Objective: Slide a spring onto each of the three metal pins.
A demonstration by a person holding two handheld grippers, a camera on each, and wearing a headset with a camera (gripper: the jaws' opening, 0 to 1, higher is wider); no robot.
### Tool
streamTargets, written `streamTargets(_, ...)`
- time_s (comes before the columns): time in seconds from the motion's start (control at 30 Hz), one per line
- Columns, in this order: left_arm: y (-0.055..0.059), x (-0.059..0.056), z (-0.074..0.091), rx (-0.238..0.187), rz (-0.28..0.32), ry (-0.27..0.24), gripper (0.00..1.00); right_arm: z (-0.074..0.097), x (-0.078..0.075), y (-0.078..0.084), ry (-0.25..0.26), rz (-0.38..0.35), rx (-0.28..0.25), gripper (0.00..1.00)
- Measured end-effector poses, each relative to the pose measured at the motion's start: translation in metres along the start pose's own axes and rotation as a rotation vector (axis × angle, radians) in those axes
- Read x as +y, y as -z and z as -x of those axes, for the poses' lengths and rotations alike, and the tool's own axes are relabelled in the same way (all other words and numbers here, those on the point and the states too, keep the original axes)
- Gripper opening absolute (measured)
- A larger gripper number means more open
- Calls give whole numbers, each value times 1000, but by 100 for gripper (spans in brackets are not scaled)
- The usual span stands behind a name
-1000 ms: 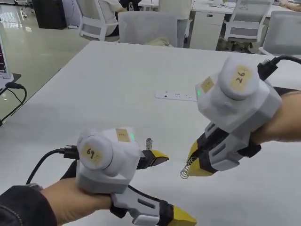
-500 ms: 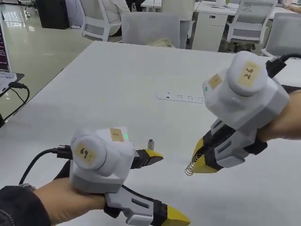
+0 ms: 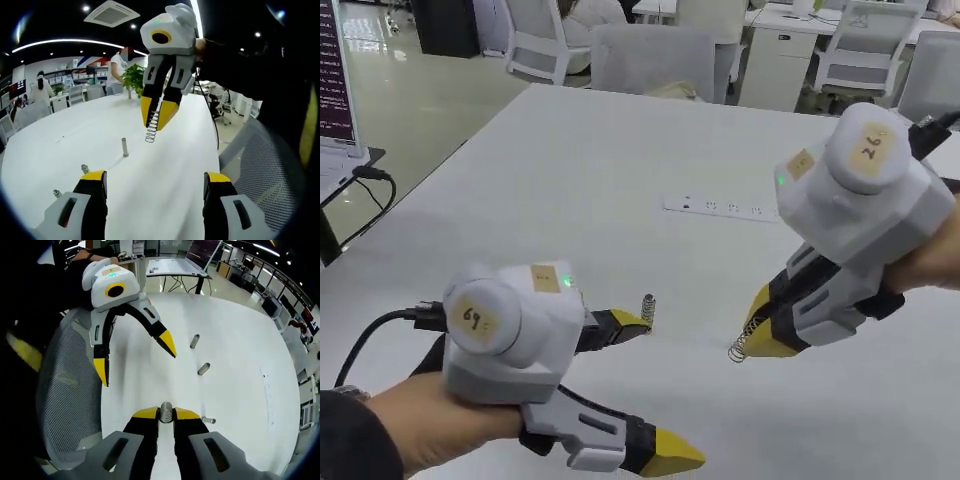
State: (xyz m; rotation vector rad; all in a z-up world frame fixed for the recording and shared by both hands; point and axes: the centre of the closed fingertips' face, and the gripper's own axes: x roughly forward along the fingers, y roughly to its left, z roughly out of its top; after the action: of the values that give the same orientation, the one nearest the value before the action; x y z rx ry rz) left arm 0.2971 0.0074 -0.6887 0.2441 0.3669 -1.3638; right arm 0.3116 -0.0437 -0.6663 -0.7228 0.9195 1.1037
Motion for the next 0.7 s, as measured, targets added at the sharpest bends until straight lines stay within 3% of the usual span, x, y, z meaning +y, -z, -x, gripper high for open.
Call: streamTargets(0.7, 12, 16, 26, -7, 27, -95, 75, 7, -28, 11, 32, -36, 20, 8)
